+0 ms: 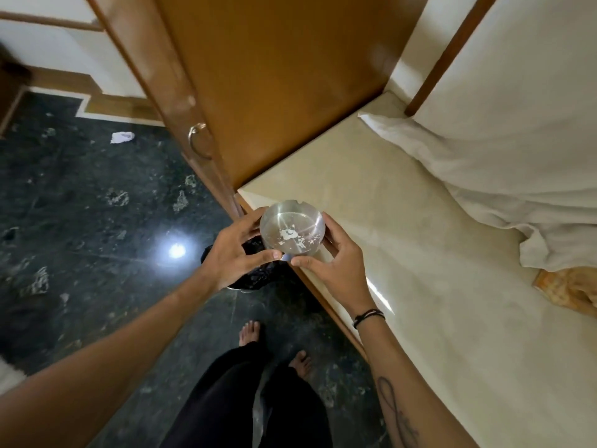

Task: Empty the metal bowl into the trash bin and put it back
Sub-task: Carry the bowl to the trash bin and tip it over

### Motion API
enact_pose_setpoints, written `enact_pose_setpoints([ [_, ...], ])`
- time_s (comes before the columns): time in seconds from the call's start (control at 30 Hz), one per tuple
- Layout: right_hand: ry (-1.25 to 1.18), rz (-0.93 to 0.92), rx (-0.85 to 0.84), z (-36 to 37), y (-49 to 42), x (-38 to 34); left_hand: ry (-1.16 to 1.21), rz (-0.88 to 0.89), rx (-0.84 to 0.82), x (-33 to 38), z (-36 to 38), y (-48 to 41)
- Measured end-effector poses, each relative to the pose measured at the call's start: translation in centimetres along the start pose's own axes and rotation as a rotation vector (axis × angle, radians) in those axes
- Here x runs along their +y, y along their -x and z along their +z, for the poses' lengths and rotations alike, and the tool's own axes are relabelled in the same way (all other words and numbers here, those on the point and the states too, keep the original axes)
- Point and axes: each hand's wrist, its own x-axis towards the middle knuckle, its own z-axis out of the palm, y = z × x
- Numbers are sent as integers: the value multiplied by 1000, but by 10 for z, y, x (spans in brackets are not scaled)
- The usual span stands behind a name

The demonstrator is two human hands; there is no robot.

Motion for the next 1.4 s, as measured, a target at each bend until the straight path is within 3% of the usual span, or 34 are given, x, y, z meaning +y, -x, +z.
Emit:
enact_pose_setpoints([
  [0.47, -68, 88, 96, 168, 28, 18, 15, -67, -82, -107, -120, 37],
  [0.63, -116, 181, 111, 239, 30, 58, 11, -192, -152, -174, -149, 49],
  [0.97, -186, 341, 59, 294, -2, 202, 190, -423, -185, -331, -103, 39],
  [1.13, -222, 385, 25, 302, -36, 269, 213, -412, -204, -399, -74, 18],
  [1.4, -210, 486, -92, 308, -95, 328, 205, -460, -130, -447, -56, -7],
])
